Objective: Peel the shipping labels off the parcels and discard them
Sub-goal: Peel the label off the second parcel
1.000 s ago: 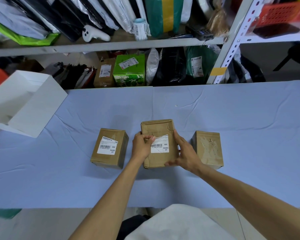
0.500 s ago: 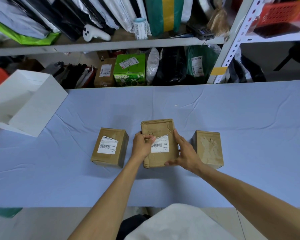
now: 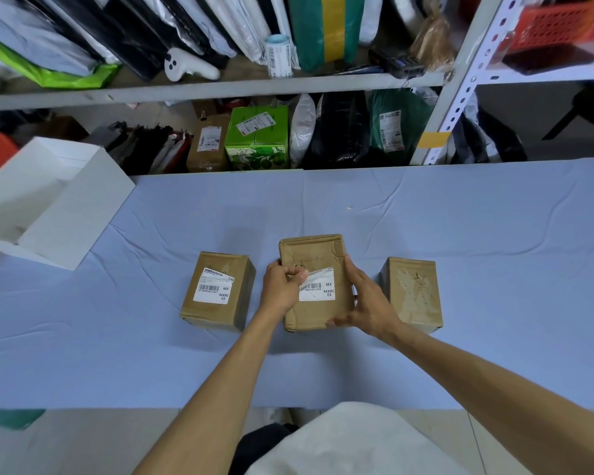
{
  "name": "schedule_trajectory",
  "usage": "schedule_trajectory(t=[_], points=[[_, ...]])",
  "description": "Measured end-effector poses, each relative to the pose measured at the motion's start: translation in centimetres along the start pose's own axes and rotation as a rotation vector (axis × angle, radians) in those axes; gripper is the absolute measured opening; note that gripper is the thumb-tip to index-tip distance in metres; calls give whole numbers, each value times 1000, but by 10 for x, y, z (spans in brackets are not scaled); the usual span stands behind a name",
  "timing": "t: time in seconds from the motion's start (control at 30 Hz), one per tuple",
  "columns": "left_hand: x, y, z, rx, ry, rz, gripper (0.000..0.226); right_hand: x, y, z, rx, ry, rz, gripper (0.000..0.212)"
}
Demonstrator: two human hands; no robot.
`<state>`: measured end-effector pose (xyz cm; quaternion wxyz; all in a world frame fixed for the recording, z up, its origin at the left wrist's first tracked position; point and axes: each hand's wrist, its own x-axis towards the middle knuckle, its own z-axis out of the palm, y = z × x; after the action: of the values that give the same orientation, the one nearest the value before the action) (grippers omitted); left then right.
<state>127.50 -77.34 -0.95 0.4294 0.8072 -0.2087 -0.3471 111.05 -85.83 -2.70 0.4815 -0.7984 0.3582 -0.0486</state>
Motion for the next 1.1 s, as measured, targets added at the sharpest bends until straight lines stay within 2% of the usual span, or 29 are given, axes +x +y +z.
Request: schedule_trajectory(t=[1.1], points=[[19, -18, 3, 91, -62, 36, 11, 2, 0, 0, -22, -6, 12, 143]])
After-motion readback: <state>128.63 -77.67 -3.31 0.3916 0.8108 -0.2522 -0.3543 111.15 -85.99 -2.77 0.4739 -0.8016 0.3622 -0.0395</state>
